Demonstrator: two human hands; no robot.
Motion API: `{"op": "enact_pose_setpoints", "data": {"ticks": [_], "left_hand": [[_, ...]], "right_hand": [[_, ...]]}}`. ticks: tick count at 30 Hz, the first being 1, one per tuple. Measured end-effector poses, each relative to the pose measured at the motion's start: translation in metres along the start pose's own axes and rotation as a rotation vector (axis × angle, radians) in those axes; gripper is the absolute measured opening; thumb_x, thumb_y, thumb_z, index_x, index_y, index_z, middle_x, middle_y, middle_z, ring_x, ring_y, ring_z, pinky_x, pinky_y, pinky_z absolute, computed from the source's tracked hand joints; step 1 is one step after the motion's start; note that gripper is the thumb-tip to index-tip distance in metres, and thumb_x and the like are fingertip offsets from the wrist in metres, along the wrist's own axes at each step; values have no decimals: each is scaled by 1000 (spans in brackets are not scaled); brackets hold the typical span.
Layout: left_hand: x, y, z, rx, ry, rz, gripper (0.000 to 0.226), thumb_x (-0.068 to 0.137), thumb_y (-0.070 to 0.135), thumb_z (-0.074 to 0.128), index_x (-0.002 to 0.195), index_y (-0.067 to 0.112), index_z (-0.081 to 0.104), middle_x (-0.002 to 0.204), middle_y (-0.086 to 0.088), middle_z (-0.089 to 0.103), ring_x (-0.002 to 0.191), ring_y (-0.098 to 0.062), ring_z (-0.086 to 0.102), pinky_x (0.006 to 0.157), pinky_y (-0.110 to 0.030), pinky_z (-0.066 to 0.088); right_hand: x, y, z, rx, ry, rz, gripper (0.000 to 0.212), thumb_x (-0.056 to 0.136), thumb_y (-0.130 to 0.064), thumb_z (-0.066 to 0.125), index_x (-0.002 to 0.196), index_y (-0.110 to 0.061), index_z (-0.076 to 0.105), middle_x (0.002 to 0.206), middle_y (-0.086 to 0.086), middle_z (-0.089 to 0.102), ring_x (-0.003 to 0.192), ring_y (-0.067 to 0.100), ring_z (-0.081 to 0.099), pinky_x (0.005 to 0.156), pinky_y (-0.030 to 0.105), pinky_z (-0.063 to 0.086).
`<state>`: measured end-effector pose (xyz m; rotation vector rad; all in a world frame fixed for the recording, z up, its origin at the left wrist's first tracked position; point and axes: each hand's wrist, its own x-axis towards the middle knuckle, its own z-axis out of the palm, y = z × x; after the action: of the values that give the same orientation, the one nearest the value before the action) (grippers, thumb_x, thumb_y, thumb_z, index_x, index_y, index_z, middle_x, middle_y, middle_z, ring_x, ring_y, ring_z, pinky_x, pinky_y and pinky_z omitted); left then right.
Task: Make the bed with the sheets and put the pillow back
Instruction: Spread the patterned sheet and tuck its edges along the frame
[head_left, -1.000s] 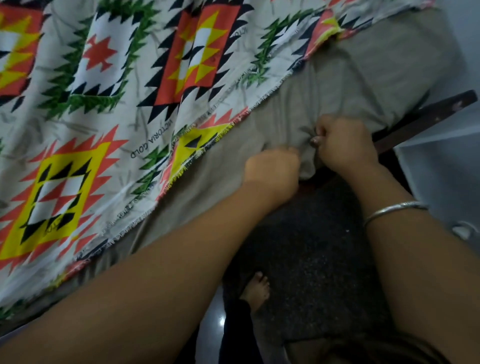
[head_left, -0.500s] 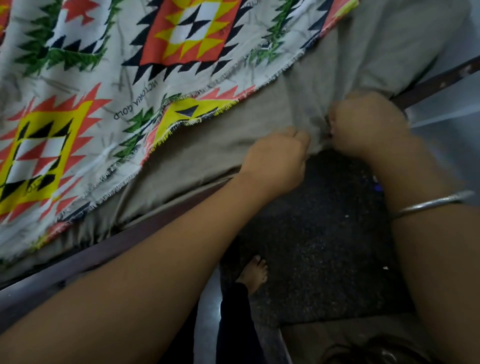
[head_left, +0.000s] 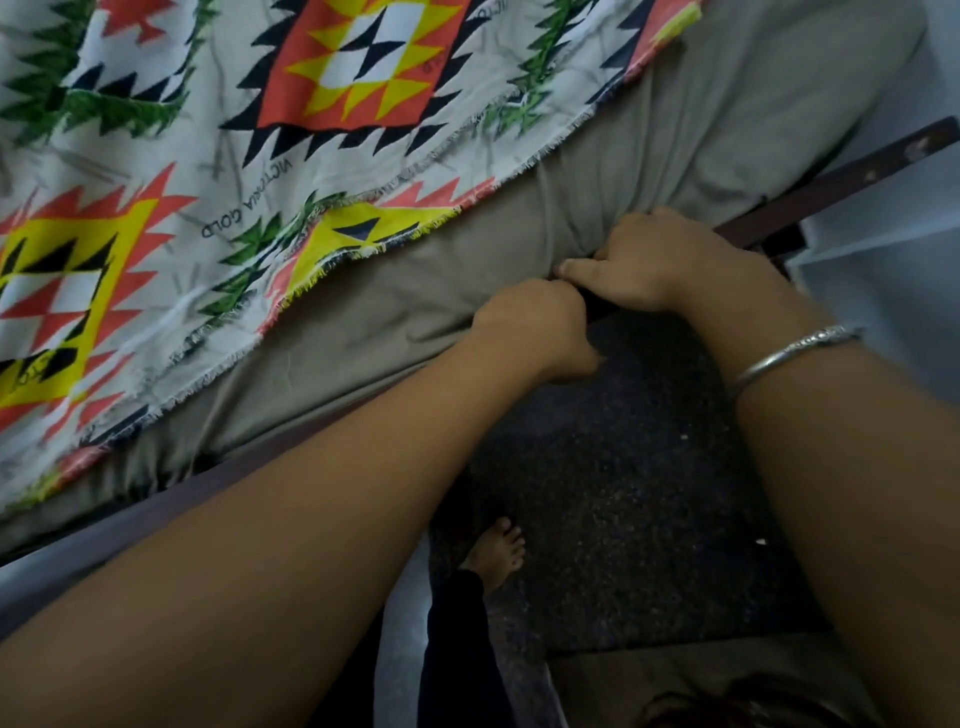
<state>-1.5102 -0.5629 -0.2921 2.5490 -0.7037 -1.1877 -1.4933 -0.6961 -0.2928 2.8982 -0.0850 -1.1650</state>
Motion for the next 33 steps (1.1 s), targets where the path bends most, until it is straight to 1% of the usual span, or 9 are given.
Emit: {"op": "enact_pose_setpoints", "data": {"ticks": [3,6,9,14,19,22,25,27,33], "left_hand": [[0,9,-14,106,167,54,37,89,39,54,118,16,56,118,-10,59,108,-30,57,69,-32,35],[9,16,-31,65,300,127,34,90,37,51,115,14,54,117,-12,58,108,-33,55,68,-34,34],[33,27,-42,45,288,200,41,88,35,54,120,10,48,121,-15,49,111,-35,49,79,-40,43],[75,51,-55,146,274,241,50,87,34,57,129,12,41,130,-13,37,114,-35,43,86,-43,43],[105,71,-65,189,307,291,60,89,34,52,140,8,32,133,-13,36,116,-35,43,89,-43,42],[124,85,-67,156,331,237,64,92,31,49,144,3,25,137,-14,34,118,-35,42,89,-43,42],[146,101,-72,119,426,78,53,93,28,51,138,6,32,131,-13,39,113,-34,47,80,-40,44],[158,117,-74,97,476,11,38,95,27,50,127,10,40,126,-11,45,109,-32,52,71,-39,43],[168,146,-77,133,400,-9,22,98,19,39,117,10,47,122,-10,53,105,-32,56,64,-34,30]], "right_hand": [[-2,18,-7,129,108,-79,45,87,-50,47,93,-11,68,108,19,64,97,33,58,73,34,43],[-8,45,-7,212,424,-56,27,88,-33,54,94,-11,68,97,22,66,91,39,60,73,40,46],[-3,68,-8,249,581,68,34,82,-34,49,100,-10,64,100,23,62,97,41,56,79,44,45],[17,103,-21,209,633,221,33,87,-26,58,116,-10,56,116,25,49,110,44,46,87,52,42],[43,132,-40,322,679,400,38,92,-27,53,122,-4,48,130,26,38,116,44,40,94,47,38],[55,141,-50,341,670,525,48,93,-37,51,127,-3,43,136,26,33,122,42,35,99,43,32],[65,155,-59,294,664,462,54,94,-40,52,125,3,43,133,27,38,120,41,38,93,43,35],[71,167,-62,250,621,386,46,96,-32,50,123,5,45,129,27,41,117,42,42,90,44,38],[67,196,-62,161,540,161,31,98,-16,43,119,6,47,122,29,47,109,43,47,76,43,39]]}}
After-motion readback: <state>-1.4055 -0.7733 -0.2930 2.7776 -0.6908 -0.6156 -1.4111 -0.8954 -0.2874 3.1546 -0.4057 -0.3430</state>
